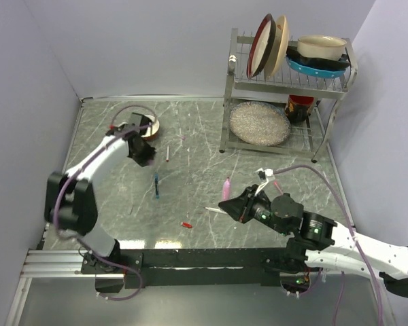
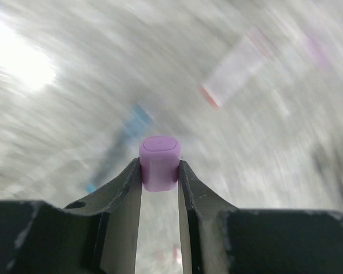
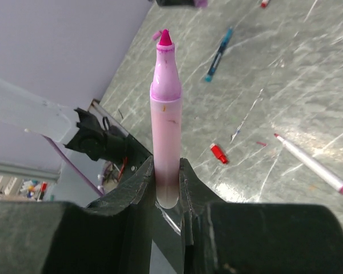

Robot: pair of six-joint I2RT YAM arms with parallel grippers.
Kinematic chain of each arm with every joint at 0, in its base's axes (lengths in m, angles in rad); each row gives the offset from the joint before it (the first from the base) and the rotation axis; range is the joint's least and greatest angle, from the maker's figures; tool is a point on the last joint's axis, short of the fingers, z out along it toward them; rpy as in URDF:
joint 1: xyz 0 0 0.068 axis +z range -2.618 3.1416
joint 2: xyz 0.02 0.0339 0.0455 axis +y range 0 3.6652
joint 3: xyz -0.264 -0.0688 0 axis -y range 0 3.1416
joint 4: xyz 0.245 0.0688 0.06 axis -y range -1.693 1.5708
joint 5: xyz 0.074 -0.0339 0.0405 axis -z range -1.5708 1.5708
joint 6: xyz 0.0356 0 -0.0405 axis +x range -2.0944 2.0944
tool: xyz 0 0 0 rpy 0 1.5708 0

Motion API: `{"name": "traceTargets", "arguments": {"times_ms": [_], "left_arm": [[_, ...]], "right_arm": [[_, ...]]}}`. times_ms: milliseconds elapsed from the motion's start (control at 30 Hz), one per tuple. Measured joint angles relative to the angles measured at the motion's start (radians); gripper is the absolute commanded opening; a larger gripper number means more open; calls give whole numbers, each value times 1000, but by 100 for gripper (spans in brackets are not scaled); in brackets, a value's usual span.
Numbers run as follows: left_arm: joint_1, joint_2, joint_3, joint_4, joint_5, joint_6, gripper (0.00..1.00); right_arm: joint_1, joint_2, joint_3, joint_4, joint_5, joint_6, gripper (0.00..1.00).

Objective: Insert the pens into the pen caps

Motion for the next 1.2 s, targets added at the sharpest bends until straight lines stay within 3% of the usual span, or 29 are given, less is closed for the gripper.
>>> {"name": "traceTargets", "arguments": {"times_ms": [233, 500, 767, 1200], "left_arm": [[-230, -348, -152, 188, 127, 143, 1], [-295, -750, -401, 457, 330, 232, 1], [-297, -837, -440, 490, 415, 249, 1], [-298, -856, -454, 455, 430, 251, 1]], "right_arm": [[0, 168, -9, 129, -132, -3, 0], [0, 343, 14, 232, -252, -18, 0], [0, 484, 71, 336, -318, -17, 0], [0, 591, 186, 345, -335, -18, 0]]}}
